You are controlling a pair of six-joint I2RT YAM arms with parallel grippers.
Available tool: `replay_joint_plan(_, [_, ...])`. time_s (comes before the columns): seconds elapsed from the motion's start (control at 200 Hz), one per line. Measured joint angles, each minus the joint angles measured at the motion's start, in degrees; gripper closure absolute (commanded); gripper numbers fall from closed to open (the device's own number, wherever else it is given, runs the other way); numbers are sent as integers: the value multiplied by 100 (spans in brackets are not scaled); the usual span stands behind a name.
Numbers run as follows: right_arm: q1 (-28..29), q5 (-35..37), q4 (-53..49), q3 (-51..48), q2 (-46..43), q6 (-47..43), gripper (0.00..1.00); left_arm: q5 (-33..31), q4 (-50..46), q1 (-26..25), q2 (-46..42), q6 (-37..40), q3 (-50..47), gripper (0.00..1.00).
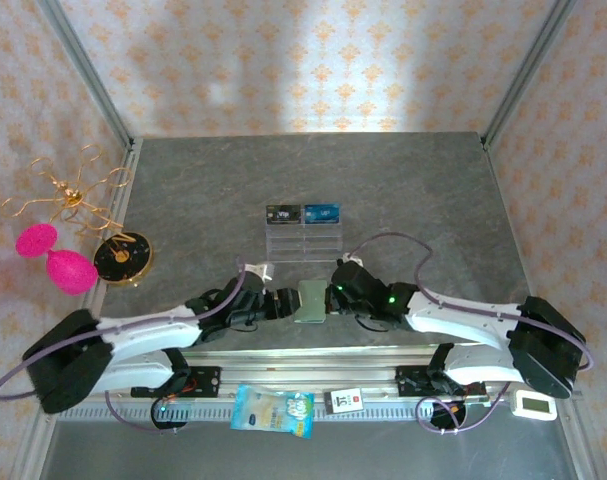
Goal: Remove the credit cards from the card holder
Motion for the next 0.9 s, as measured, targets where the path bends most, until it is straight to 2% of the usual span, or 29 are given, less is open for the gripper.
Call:
replay_joint_plan(0.125, [258,0,20,743,332,-24,100,-634,-485,55,-1060,168,50,17])
replay_joint_plan(0.24, [483,7,76,1209,697,-66,100,-994,-789,197,-1648,238,55,15])
replay_joint_plan(0.451, [691,186,-26,1401,896,-37,100,-1189,-1174,251,-1818,343,55,15])
replay_joint_plan(0.596, [468,525,-114,835,553,186,100,-1185,-1191,251,-1705,358,52,17])
replay_joint_plan(0.706, [155,778,-164,44,385,376,100,-1161,-1158,251,-1537,385,4,23])
replay_joint_plan(0.836, [59,870,-199,-494,730,507,100,-1025,-986,251,-1222,400,-92,40])
replay_joint_plan(0.901, [68,942,-140,-444,844,540,89,-942,-903,254,-1016,380,-103,47])
